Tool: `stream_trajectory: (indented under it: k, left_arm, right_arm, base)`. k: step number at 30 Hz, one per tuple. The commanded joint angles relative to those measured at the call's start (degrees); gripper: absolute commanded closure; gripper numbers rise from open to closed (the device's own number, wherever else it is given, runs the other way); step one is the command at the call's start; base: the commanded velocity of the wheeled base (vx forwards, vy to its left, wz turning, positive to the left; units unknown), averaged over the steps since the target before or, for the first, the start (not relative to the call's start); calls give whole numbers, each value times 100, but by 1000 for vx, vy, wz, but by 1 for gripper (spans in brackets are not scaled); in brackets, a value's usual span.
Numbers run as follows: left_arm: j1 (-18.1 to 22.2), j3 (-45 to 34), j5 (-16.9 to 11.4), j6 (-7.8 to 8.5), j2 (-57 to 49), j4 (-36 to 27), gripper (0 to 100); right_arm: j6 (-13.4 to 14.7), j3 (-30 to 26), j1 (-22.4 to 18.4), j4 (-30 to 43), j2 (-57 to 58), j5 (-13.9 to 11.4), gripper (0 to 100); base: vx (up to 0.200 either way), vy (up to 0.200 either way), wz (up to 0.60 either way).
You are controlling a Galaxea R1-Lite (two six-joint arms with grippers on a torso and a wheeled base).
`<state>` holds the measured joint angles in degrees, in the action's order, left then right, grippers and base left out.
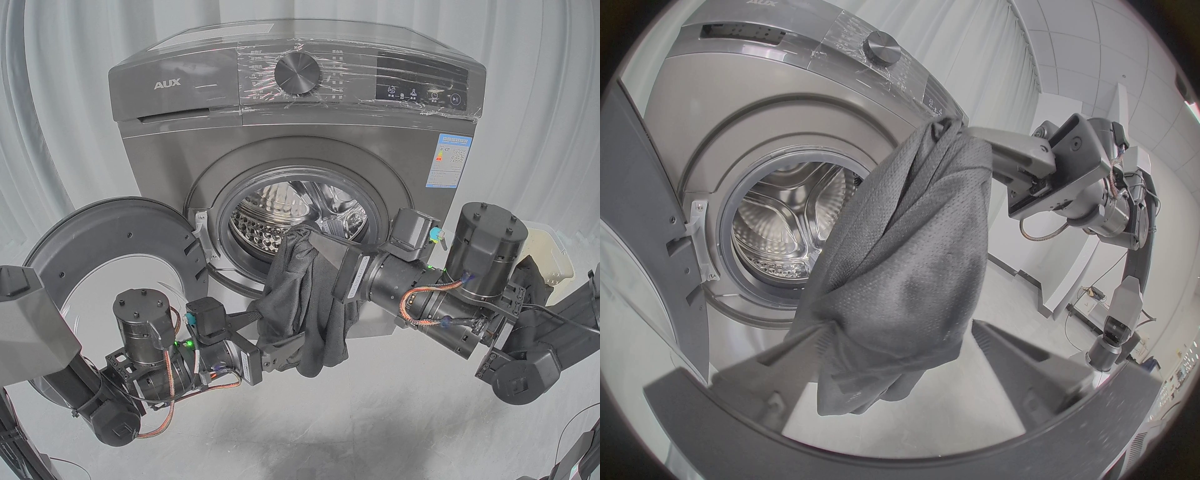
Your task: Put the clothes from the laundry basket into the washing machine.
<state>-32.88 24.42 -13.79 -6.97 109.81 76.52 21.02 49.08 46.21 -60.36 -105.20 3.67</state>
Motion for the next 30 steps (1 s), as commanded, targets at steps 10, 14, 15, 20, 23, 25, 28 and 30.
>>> stream_trajectory:
  k: [10, 14, 15, 20, 23, 25, 28, 30]
  left_arm:
    - [-78, -7, -54, -23, -267, 293, 100]
    - [-412, -209, -115, -199, -1067, 205, 100]
    - [-448, -227, -115, -234, -1111, 205, 100]
    - [-922, -631, -124, -577, -1946, 267, 100]
    - [-975, -754, -124, -700, -2245, 293, 100]
    - [-975, -684, -80, -727, -2342, 284, 100]
    - [-966, -675, -98, -744, -2394, 232, 100]
    - [-922, -684, -98, -753, -2324, 267, 100]
  right_arm:
    - [-1, -74, -25, -11, -9, -15, 100]
    - [-1, -276, -16, -11, -53, -59, 100]
    - [-1, -302, -25, -11, -70, -59, 100]
    - [-1, -443, -16, -205, -369, -77, 100]
    - [-10, -487, -16, -398, -483, -77, 100]
    - [-36, -522, 2, -495, -633, -103, 100]
    - [-36, -540, -16, -583, -677, -103, 100]
    - [-45, -522, -34, -635, -677, -103, 100]
  base:
    - [0, 0, 0]
    - [0, 0, 0]
    - [0, 0, 0]
    - [0, 0, 0]
    - [0, 0, 0]
    - [0, 0, 0]
    - [0, 0, 0]
    - [0, 0, 0]
